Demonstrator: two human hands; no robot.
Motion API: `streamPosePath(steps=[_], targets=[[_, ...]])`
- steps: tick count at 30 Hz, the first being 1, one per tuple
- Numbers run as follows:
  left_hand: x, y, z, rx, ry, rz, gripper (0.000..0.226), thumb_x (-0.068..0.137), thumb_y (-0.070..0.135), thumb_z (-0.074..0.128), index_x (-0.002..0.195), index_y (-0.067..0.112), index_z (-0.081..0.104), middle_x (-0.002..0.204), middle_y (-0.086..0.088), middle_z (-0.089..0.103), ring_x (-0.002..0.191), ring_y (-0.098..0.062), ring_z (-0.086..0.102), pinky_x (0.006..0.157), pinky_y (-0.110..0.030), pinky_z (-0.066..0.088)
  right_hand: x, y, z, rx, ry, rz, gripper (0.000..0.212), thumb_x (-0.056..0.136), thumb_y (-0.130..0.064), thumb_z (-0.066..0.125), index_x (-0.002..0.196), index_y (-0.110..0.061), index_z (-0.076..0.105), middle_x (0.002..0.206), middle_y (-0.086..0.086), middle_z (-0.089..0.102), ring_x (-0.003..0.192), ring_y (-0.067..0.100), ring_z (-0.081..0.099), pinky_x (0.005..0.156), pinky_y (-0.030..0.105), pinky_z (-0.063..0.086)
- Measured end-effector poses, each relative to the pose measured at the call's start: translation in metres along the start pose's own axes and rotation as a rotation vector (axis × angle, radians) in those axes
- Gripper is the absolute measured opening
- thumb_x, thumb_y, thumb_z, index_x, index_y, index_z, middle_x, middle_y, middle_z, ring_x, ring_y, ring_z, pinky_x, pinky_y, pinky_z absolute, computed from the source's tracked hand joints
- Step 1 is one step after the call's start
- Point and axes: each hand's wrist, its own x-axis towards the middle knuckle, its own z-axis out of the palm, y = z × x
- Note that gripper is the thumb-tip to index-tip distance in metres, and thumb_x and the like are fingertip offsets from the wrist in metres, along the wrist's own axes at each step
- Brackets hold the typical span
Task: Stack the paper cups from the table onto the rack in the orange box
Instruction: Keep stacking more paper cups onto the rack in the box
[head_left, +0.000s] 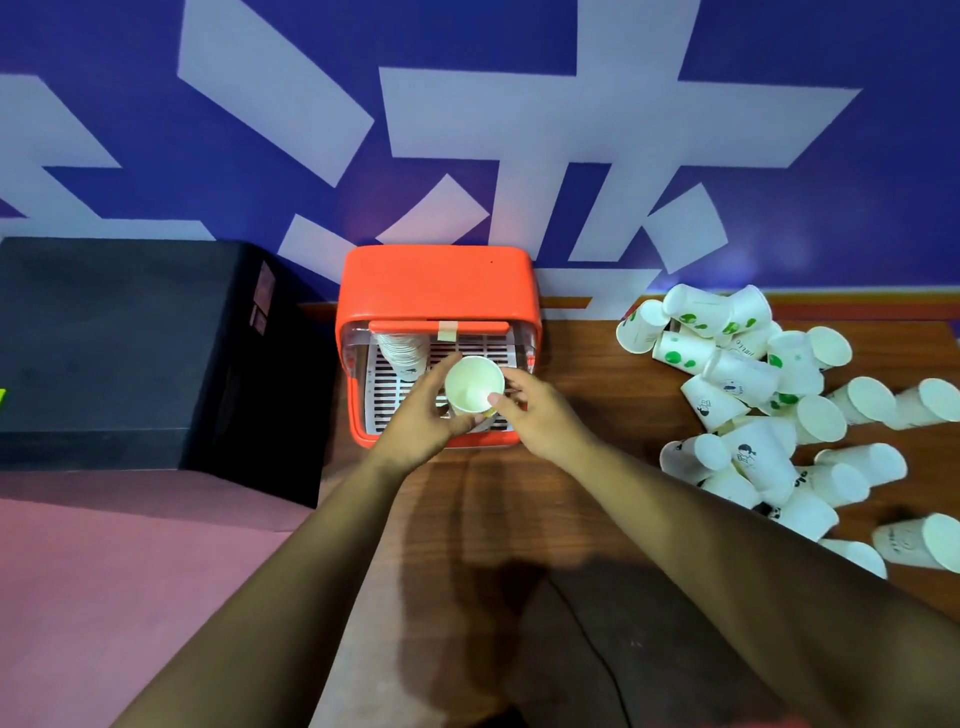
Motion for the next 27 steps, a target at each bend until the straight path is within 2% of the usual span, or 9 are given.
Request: streamPosePath(steps=[4,7,9,17,21,23,24,26,27], targets=[[0.001,-0.006,-0.005,-0.02,-0.081,-0.02,0.075,0.089,0.019,0.075,0.153,0.03,0.037,0.154,0.006,0.044,0.137,-0.008,0.044,0.106,-0.016,0.039,0.004,0.007,0.001,-0.041,0.0,0.017,0.053,0.095,-0.023,0.061,0.144,-0.028,0.044,0.137,0.002,0.058,0.12,0.017,0.058,0.1,0.042,0.051],[0.003,-0.012,-0.006,0.006,-0.04,0.019,0.06,0.092,0.016,0.072,0.146,0.024,0.046,0.143,0.007,0.056,0.133,-0.005,0.05,0.113,-0.036,0.043,0.006,0.011,0.002,-0.027,-0.026,0.027,0.059,0.092,-0.025,0.065,0.145,-0.035,0.041,0.139,0.002,0.057,0.12,0.017,0.058,0.1,0.044,0.052],[0.004,-0.014,-0.002,-0.03,-0.02,0.02,0.054,0.092,0.012,0.071,0.14,0.021,0.049,0.138,0.005,0.06,0.129,-0.002,0.054,0.112,-0.042,0.044,0.008,0.013,0.004,-0.048,-0.006,0.042,0.061,0.091,-0.027,0.066,0.145,-0.035,0.04,0.14,0.002,0.055,0.12,0.018,0.057,0.099,0.044,0.052],[0.007,-0.014,0.015,-0.012,-0.009,0.023,0.054,0.094,0.014,0.068,0.143,0.021,0.047,0.14,0.006,0.058,0.132,-0.004,0.052,0.112,-0.033,0.043,0.008,0.02,0.004,-0.09,0.083,-0.002,0.059,0.091,-0.026,0.065,0.146,-0.022,0.043,0.147,0.004,0.045,0.126,0.021,0.052,0.103,0.045,0.048],[-0.004,-0.005,0.018,0.006,0.062,-0.06,0.066,0.091,0.02,0.073,0.147,0.014,0.041,0.146,0.003,0.048,0.133,-0.008,0.046,0.108,-0.03,0.043,-0.004,0.022,-0.015,-0.14,0.085,-0.011,0.051,0.094,-0.032,0.061,0.141,-0.019,0.045,0.139,0.004,0.051,0.12,0.019,0.056,0.098,0.039,0.051],[-0.015,-0.001,0.019,0.039,0.161,-0.098,0.051,0.091,0.02,0.073,0.136,0.012,0.05,0.137,-0.003,0.052,0.12,-0.011,0.054,0.101,-0.026,0.046,-0.016,0.03,-0.039,-0.187,0.084,-0.031,0.044,0.095,-0.027,0.06,0.136,-0.014,0.052,0.133,0.005,0.054,0.118,0.017,0.058,0.095,0.027,0.048],[-0.023,0.003,0.022,0.06,0.2,-0.104,0.039,0.092,0.019,0.071,0.126,0.012,0.055,0.126,-0.003,0.057,0.109,-0.005,0.058,0.093,-0.017,0.047,-0.024,0.037,-0.054,-0.227,0.078,-0.035,0.042,0.095,-0.025,0.06,0.134,-0.013,0.054,0.132,0.005,0.055,0.117,0.016,0.058,0.092,0.024,0.045],[-0.038,0.009,0.034,0.075,0.22,-0.104,0.015,0.094,0.015,0.067,0.107,0.014,0.06,0.1,0.002,0.063,0.082,0.01,0.058,0.074,-0.005,0.042,-0.041,0.059,-0.088,-0.316,0.061,-0.022,0.039,0.095,-0.025,0.059,0.131,-0.013,0.056,0.131,0.003,0.055,0.117,0.015,0.058,0.092,0.024,0.045],[-0.044,0.012,0.043,0.062,0.198,-0.113,0.007,0.095,0.014,0.066,0.1,0.014,0.061,0.09,0.004,0.062,0.073,0.01,0.056,0.069,-0.007,0.041,-0.05,0.072,-0.105,-0.36,0.059,-0.011,0.038,0.095,-0.027,0.059,0.131,-0.015,0.056,0.132,0.003,0.054,0.118,0.016,0.058,0.093,0.027,0.047]])
